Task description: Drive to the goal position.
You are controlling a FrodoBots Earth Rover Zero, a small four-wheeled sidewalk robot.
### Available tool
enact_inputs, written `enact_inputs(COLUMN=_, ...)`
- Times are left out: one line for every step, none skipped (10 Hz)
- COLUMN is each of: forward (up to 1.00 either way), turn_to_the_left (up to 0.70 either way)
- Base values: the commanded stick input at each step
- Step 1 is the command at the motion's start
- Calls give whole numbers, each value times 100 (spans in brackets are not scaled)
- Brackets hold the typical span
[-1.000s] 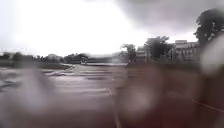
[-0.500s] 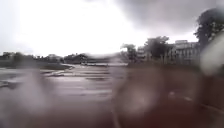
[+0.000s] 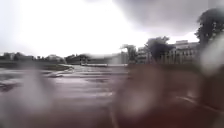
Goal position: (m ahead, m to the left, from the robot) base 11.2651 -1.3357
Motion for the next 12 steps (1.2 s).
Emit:
enact_inputs(forward=45, turn_to_the_left=0)
enact_inputs(forward=45, turn_to_the_left=0)
enact_inputs(forward=45, turn_to_the_left=0)
enact_inputs(forward=45, turn_to_the_left=0)
enact_inputs(forward=45, turn_to_the_left=0)
enact_inputs(forward=45, turn_to_the_left=0)
enact_inputs(forward=45, turn_to_the_left=0)
enact_inputs(forward=45, turn_to_the_left=0)
enact_inputs(forward=45, turn_to_the_left=0)
enact_inputs(forward=45, turn_to_the_left=0)
enact_inputs(forward=45, turn_to_the_left=0)
enact_inputs(forward=45, turn_to_the_left=0)
